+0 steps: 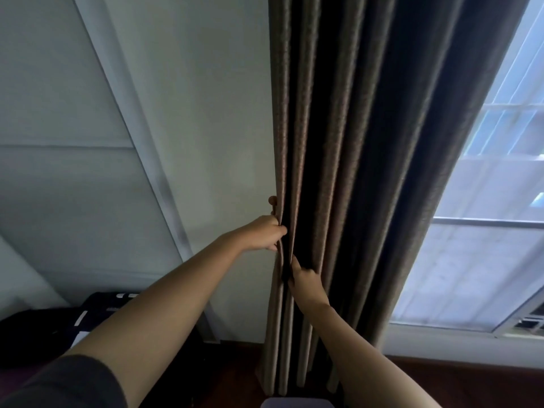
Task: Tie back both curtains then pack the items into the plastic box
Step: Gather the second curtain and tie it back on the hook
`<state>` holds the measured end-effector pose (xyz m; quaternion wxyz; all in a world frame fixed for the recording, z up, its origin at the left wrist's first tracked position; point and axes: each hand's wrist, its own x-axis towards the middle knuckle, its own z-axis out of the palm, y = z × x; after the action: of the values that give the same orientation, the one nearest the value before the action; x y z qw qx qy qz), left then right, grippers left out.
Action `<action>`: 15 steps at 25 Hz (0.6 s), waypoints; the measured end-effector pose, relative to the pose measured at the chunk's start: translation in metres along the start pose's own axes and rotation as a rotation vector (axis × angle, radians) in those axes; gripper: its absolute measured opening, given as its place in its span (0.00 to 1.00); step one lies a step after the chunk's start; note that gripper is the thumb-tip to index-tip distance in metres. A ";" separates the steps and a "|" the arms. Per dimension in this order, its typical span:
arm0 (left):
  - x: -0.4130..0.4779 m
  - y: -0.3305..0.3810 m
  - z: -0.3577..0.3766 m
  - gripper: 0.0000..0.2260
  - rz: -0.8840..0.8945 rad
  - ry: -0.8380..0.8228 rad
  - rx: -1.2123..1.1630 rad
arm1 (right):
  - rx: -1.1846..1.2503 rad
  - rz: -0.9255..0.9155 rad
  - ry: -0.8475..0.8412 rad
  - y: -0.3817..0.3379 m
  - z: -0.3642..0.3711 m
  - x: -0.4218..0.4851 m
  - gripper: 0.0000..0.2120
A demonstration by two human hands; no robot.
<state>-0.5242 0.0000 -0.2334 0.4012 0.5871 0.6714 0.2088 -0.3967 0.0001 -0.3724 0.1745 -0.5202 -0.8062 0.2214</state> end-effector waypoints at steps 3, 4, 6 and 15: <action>-0.001 0.007 0.001 0.08 0.087 -0.079 0.180 | 0.011 0.045 0.005 0.000 0.012 0.001 0.27; 0.000 0.011 0.001 0.10 0.121 -0.096 0.266 | 0.011 0.046 0.014 -0.005 0.013 0.002 0.27; 0.005 0.015 0.005 0.21 0.161 -0.076 0.421 | 0.042 0.020 -0.034 -0.010 0.014 0.001 0.28; 0.004 -0.007 -0.016 0.19 0.106 0.088 0.470 | 0.335 -0.091 0.764 -0.011 -0.058 0.007 0.29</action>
<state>-0.5411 0.0057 -0.2304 0.2124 0.6891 0.6865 0.0932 -0.3784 0.0131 -0.3169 0.5527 -0.4933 -0.6585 0.1325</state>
